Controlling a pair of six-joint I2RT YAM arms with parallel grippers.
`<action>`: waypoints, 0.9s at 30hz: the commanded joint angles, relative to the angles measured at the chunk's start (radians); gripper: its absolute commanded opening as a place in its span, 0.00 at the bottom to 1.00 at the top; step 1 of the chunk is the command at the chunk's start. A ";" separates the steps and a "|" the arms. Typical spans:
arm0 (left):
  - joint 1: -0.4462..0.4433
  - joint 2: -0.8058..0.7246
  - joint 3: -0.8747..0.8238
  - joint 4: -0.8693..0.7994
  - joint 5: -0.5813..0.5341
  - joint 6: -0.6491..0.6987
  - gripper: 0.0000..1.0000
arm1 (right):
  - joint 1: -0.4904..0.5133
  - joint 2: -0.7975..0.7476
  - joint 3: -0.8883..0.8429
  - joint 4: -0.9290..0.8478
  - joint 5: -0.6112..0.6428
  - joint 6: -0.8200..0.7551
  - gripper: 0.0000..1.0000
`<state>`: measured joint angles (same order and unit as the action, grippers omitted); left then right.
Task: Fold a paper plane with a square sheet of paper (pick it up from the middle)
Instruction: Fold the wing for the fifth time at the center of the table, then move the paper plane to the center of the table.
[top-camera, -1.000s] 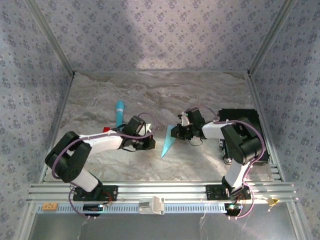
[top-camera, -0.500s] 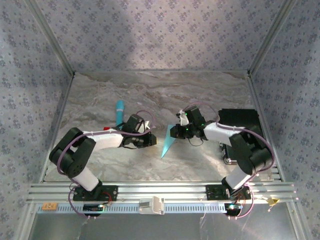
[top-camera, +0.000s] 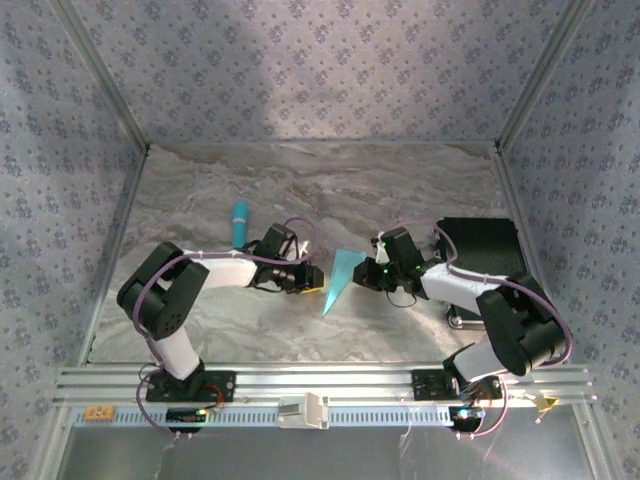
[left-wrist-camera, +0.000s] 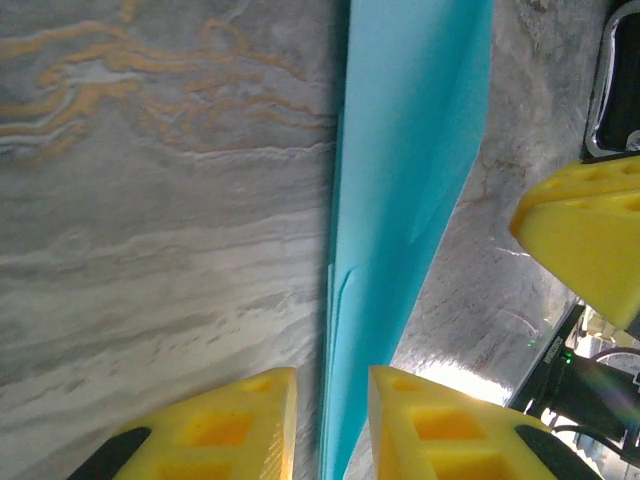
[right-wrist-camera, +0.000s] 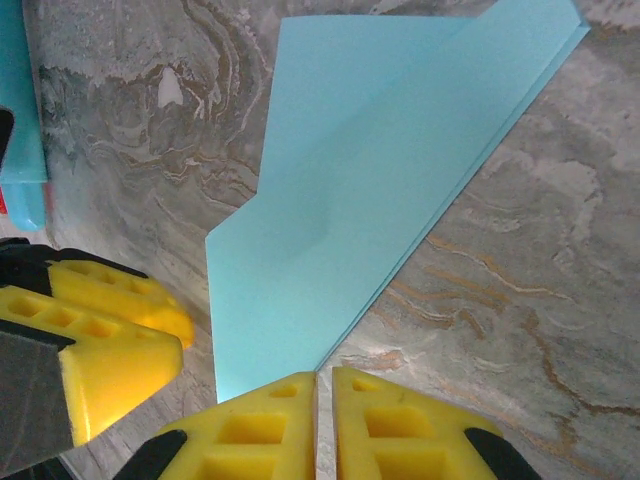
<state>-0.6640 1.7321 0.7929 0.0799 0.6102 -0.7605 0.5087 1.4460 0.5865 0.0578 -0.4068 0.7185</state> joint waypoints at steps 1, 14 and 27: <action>-0.011 0.034 0.048 -0.007 0.033 0.020 0.22 | 0.002 -0.021 -0.028 0.021 0.004 0.046 0.13; -0.025 0.113 0.104 -0.053 0.046 0.050 0.22 | 0.018 0.001 -0.043 0.054 -0.064 0.048 0.15; -0.042 0.147 0.141 -0.122 0.091 0.091 0.23 | 0.060 0.105 -0.030 0.064 -0.099 0.064 0.14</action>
<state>-0.6876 1.8549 0.9218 -0.0036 0.6506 -0.6910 0.5617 1.5269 0.5522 0.1345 -0.4881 0.7677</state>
